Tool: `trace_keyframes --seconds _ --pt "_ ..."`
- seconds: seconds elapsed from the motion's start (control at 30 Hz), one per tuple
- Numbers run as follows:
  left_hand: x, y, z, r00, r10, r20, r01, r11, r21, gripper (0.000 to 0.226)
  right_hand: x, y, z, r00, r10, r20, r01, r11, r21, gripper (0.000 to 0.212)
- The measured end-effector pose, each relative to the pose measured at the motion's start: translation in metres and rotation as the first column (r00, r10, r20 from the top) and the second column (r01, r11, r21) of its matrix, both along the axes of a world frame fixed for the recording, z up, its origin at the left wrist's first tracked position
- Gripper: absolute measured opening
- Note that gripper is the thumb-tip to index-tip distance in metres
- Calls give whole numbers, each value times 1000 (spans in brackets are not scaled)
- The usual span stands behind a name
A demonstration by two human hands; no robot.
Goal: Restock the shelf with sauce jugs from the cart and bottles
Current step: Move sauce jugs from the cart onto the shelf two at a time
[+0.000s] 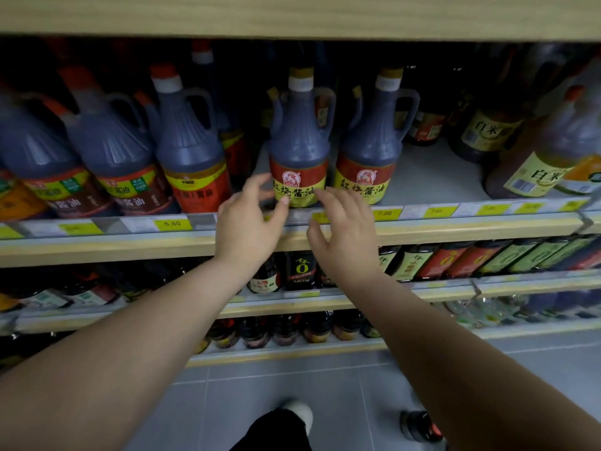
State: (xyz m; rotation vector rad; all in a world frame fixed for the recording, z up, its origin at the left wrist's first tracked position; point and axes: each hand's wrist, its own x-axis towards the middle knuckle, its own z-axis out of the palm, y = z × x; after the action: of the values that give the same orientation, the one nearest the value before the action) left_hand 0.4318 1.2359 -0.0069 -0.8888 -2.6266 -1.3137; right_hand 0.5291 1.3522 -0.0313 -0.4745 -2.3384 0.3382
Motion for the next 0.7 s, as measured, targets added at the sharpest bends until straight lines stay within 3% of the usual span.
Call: trace_keyframes --seconds 0.07,0.2,0.3,0.5,0.7 --pt "1 -2 -2 999 -39 1 39 999 -13 49 -4 -4 0 996 44 72 -40 998 -47 43" --pt "2 0 -2 998 -60 23 60 998 0 50 -7 -4 8 996 56 74 -41 982 -183 36" --pt "-5 4 -3 996 -70 52 70 998 -4 53 -16 -3 17 992 59 110 -24 956 -294 44" --pt "-33 5 7 978 -134 157 166 964 -207 64 -46 0 25 970 83 227 -14 956 -292 52" --pt "-35 -25 15 981 -130 146 156 971 -181 48 -75 4 30 932 101 348 9 953 -303 61"
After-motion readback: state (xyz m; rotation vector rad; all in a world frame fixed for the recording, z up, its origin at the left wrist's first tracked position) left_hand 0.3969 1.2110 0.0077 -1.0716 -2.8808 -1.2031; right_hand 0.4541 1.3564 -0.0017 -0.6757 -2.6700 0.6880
